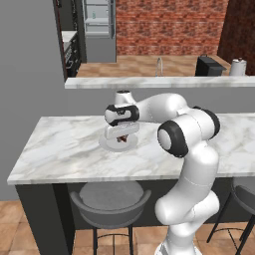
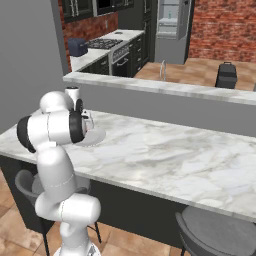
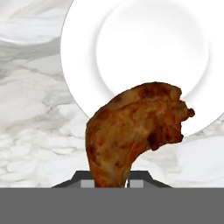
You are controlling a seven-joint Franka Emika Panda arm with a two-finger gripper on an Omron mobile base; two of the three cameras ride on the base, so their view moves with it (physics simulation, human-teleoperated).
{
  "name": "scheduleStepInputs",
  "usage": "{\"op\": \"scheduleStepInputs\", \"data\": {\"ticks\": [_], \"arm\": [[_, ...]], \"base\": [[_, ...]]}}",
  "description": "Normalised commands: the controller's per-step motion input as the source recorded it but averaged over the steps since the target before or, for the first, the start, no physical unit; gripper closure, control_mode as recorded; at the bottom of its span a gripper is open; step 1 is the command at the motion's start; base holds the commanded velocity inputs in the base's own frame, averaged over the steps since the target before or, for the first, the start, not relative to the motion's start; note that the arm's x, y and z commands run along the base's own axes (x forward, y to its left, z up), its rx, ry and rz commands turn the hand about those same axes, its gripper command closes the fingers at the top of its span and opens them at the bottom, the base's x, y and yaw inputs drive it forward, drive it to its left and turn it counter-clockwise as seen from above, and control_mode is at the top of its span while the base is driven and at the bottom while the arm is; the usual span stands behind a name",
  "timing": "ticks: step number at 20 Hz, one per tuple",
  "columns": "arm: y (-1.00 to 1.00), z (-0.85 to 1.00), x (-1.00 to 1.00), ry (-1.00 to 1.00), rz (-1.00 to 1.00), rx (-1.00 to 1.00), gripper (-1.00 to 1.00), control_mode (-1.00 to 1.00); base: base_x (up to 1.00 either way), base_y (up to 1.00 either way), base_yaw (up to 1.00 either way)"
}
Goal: Take the chicken drumstick from the fridge and place it on the digital scale on the counter by the fridge. Wait a few seconds for a reading, then move it to the plate on the dining counter.
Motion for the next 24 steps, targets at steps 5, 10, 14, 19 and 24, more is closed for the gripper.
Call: {"op": "scheduleStepInputs", "data": {"ticks": [5, 10, 14, 19, 24], "arm": [[0.02, -0.04, 0.22, 0.0, 0.0, 0.0, 1.0, -1.0], [0.0, -0.05, 0.28, 0.0, 0.0, 0.0, 1.0, -1.0], [0.0, -0.23, 0.3, 0.0, 0.0, 0.0, 1.0, -1.0], [0.0, -0.33, 0.24, 0.0, 0.0, 0.0, 1.0, -1.0], [0.02, -0.29, 0.13, 0.01, 0.0, 0.0, 1.0, -1.0]], "base": [[0.0, 0.0, 0.0], [0.0, 0.0, 0.0], [0.0, 0.0, 0.0], [0.0, 0.0, 0.0], [0.0, 0.0, 0.0]]}}
